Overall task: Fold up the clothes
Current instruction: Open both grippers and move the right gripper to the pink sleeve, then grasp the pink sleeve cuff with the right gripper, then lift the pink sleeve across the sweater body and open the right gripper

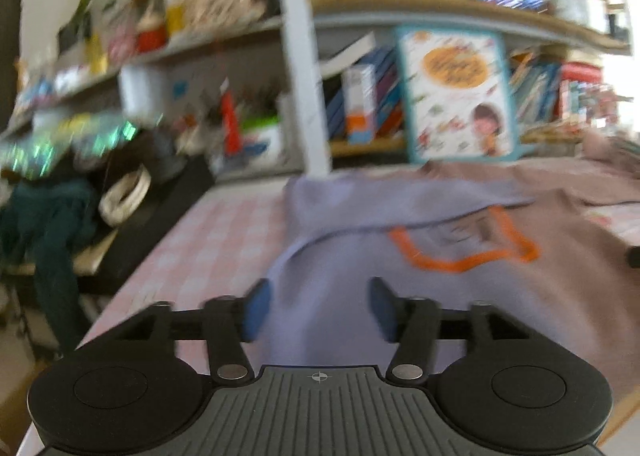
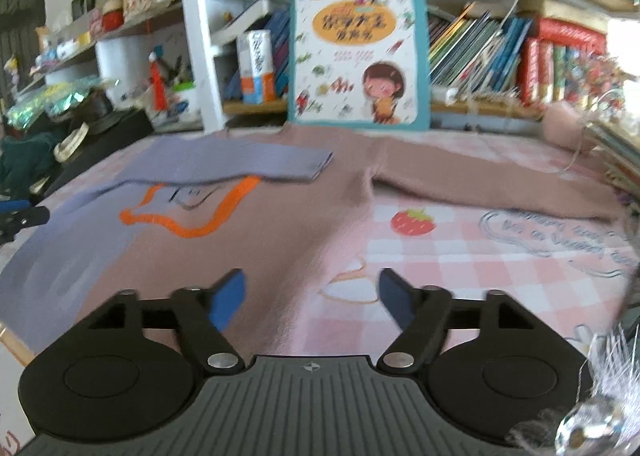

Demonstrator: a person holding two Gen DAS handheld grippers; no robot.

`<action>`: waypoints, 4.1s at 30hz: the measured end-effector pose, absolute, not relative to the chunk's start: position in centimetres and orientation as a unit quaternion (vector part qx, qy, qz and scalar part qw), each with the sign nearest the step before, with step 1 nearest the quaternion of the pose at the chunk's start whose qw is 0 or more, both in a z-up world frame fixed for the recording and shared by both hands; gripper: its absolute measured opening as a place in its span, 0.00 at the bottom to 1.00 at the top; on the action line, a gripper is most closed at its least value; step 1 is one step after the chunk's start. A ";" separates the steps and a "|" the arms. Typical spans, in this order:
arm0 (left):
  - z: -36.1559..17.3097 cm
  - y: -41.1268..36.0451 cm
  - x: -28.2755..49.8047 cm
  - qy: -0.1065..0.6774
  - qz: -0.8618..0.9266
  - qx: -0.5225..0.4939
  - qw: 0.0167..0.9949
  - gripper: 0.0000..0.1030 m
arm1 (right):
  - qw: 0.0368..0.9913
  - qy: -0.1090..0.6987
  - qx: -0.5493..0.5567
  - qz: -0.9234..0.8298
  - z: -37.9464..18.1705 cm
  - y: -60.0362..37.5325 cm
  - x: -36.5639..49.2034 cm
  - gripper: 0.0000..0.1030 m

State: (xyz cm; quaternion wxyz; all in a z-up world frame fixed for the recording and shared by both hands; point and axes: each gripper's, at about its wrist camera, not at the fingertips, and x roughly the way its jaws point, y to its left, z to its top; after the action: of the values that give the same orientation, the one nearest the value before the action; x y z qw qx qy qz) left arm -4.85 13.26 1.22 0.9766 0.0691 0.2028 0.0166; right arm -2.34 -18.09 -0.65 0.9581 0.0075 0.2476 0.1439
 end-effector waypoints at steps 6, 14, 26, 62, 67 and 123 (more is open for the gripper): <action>1.4 10.7 -4.5 0.184 -0.033 0.066 0.980 0.74 | 0.972 0.214 0.004 0.096 -0.3 -20.2 -3.0 0.80; 0.6 10.3 -3.2 0.177 -0.034 0.036 0.983 0.77 | 0.985 0.170 -0.004 0.017 0.1 -24.0 -3.6 0.83; 0.5 9.5 -4.2 0.148 -0.045 0.055 0.986 0.91 | 0.985 0.174 0.009 -0.022 0.0 -25.5 -3.5 0.93; 0.0 10.2 -2.5 0.204 -0.061 0.031 0.977 1.00 | 0.919 0.361 0.123 -0.103 1.4 -40.1 13.0 0.39; 0.0 10.6 -2.3 0.208 -0.056 0.016 0.976 1.00 | 0.917 0.368 0.096 -0.125 0.8 -40.7 15.0 0.40; -0.2 8.8 -2.8 0.200 -0.060 0.078 0.975 1.00 | 0.902 0.279 0.039 0.326 11.1 2.1 19.7 0.03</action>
State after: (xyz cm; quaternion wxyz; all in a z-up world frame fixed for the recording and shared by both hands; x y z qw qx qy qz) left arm -2.79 8.80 -0.19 0.9749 0.0782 0.1997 -0.0602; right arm 19.65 2.12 11.10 0.9023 0.0393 0.2790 0.3264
